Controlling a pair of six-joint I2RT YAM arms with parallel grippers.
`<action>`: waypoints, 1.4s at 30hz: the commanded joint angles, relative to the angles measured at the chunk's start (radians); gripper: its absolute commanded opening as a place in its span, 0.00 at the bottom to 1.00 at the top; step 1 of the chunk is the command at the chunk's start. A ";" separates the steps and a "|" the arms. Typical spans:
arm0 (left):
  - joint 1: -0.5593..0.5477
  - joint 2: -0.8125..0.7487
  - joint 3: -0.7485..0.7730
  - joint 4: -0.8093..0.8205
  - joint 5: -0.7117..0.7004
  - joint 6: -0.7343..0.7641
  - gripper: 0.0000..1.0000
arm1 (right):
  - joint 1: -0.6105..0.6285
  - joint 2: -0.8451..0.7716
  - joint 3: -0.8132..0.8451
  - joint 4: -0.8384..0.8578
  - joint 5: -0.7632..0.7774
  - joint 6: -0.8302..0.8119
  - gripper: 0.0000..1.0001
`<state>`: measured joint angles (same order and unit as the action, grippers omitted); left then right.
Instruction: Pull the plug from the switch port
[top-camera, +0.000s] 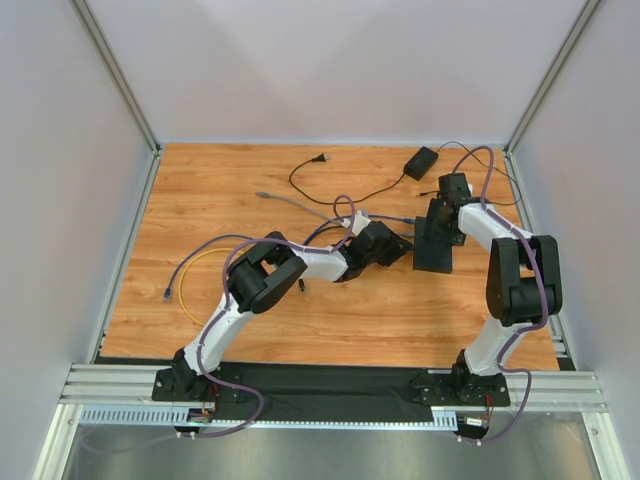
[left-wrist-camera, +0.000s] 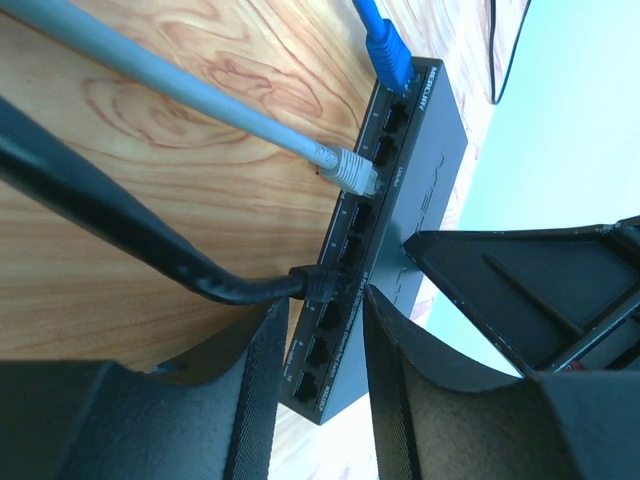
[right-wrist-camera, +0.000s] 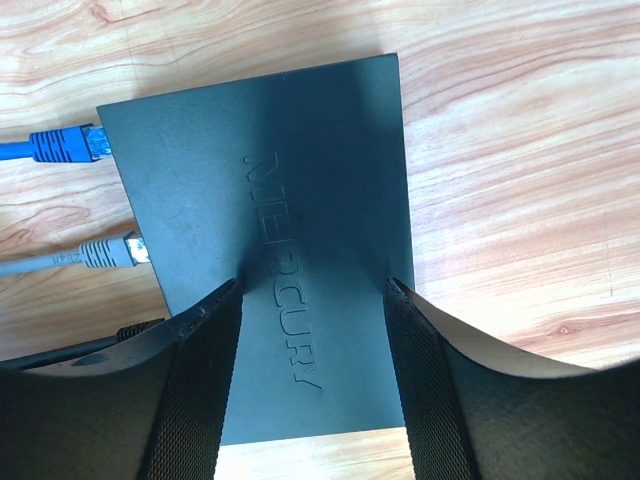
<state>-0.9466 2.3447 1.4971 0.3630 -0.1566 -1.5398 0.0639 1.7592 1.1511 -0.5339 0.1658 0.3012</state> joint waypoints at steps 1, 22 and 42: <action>0.005 0.018 0.025 -0.024 -0.038 -0.013 0.43 | -0.004 0.040 0.005 -0.021 0.020 -0.016 0.60; 0.008 0.051 0.052 -0.015 0.005 -0.009 0.41 | -0.004 0.048 0.004 -0.024 0.032 -0.022 0.60; 0.006 0.071 0.022 0.048 0.066 -0.022 0.43 | -0.003 0.055 0.007 -0.023 0.001 -0.017 0.60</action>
<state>-0.9333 2.3920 1.5303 0.4183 -0.1104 -1.5589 0.0628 1.7679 1.1595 -0.5259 0.1780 0.2981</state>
